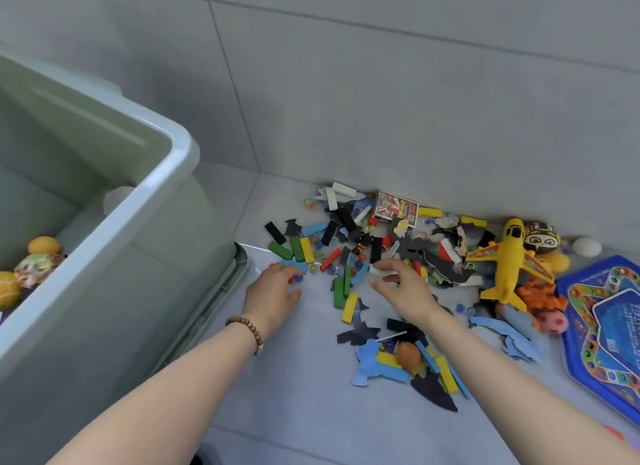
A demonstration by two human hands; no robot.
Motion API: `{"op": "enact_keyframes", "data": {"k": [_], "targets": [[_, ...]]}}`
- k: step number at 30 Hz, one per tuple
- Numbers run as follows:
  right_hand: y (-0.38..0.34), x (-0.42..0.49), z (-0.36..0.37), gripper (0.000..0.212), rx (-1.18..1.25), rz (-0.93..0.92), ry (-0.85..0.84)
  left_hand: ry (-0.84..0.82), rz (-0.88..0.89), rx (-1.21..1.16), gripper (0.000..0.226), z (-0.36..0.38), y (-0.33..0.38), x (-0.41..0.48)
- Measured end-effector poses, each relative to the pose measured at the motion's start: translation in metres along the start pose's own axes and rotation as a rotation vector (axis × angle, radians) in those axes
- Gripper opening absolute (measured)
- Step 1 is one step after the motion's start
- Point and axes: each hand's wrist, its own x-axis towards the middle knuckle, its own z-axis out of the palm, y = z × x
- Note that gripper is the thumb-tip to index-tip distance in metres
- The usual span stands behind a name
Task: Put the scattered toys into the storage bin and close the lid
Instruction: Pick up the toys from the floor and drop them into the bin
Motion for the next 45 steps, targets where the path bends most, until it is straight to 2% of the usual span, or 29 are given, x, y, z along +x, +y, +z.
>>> {"op": "enact_keyframes", "data": {"k": [7,15,18,21,24,28,31,38,42,45], "targets": [[0.003,0.001,0.018,0.026,0.069,-0.006,0.028,0.101,0.014,-0.004,0.022,0.01,-0.001,0.01],[-0.002,0.001,0.046,0.021,0.101,-0.016,0.096,0.037,0.11,-0.162,0.022,0.025,-0.02,-0.008],[-0.002,0.001,0.045,0.018,0.114,-0.027,0.121,0.074,0.048,-0.303,0.024,0.026,-0.022,-0.015],[-0.002,0.003,0.043,0.015,0.152,-0.02,0.15,0.118,-0.065,-0.547,0.022,0.022,-0.014,-0.012],[-0.002,0.007,0.043,0.016,0.168,-0.02,0.166,0.087,-0.117,-0.685,0.018,0.017,-0.007,-0.002],[-0.002,0.011,0.042,0.017,0.201,-0.013,0.171,0.083,-0.102,-0.642,0.021,0.014,-0.002,0.013],[-0.004,0.012,0.042,0.017,0.191,-0.029,0.183,0.088,-0.089,-0.515,0.022,0.014,0.004,0.024],[-0.019,0.022,0.048,0.022,0.01,-0.099,0.168,0.104,-0.121,-0.348,0.019,0.021,0.011,0.033],[-0.025,0.03,0.054,0.023,-0.023,-0.089,0.157,0.092,-0.095,-0.398,0.015,0.023,0.006,0.037],[-0.025,0.037,0.058,0.024,-0.121,-0.096,0.179,0.118,-0.14,-0.641,0.015,0.019,0.003,0.034]]}}
